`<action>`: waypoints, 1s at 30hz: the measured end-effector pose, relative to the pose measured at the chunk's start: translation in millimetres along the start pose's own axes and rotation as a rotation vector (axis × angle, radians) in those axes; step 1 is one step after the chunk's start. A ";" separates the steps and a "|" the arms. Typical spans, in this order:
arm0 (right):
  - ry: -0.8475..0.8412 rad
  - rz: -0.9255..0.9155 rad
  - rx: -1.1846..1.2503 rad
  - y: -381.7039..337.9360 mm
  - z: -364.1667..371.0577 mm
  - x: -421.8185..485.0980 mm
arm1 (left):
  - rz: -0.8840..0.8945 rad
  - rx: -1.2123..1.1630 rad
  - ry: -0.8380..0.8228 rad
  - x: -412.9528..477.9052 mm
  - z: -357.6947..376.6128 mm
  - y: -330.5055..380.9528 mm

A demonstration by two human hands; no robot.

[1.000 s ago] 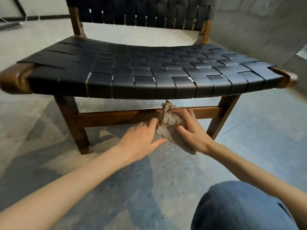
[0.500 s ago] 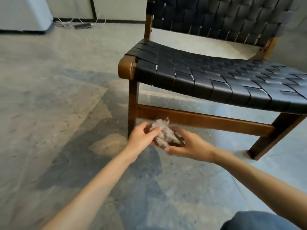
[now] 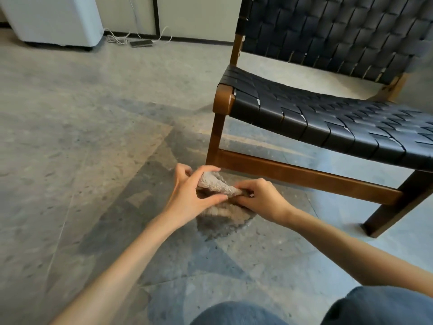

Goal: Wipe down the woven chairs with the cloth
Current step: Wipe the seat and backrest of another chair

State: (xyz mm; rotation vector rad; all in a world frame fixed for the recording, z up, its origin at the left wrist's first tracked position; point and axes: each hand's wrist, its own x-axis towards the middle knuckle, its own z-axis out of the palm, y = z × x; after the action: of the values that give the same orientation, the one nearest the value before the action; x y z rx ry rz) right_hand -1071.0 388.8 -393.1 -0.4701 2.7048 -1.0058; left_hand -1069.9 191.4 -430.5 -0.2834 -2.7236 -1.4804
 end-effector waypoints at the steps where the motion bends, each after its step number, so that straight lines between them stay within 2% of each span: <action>1: -0.030 0.002 0.010 -3.8 -0.6 2.9 | 0.024 0.004 0.081 0.9 -2.0 -0.6; 3: -0.057 0.049 0.067 -8.0 -0.3 7.0 | 0.029 0.044 0.177 3.3 -6.7 -2.6; 8: 0.037 0.156 0.185 0.3 12.9 15.2 | -0.059 0.064 0.228 5.7 -15.1 -9.3; 11: 0.091 0.111 -0.044 13.7 14.4 19.7 | -0.139 0.091 0.293 10.6 -23.4 -15.5; 14: 0.148 0.068 -0.299 28.7 10.1 25.0 | -0.114 0.091 0.314 17.6 -33.7 -14.8; 17: 0.286 0.019 -0.411 39.9 5.8 35.9 | -0.129 0.094 0.333 33.8 -36.0 -13.7; 19: 0.398 0.007 -0.403 49.2 3.3 48.0 | -0.143 0.088 0.393 51.8 -30.6 -15.5; 22: 0.503 0.004 -0.222 52.4 -1.7 59.7 | -0.225 0.087 0.469 74.7 -24.5 -11.5; 25: 0.534 0.002 0.141 54.1 -2.9 83.7 | -0.354 -0.172 0.541 102.9 -11.6 -6.1; 30: 0.657 0.024 0.483 54.1 10.4 118.2 | -0.309 -0.520 0.486 125.0 1.8 3.5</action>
State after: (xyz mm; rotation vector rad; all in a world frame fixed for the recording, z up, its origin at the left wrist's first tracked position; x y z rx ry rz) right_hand -1189.0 377.8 -447.4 -0.0043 2.7919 -2.0227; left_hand -1192.1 213.0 -414.6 0.4560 -2.0377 -1.9968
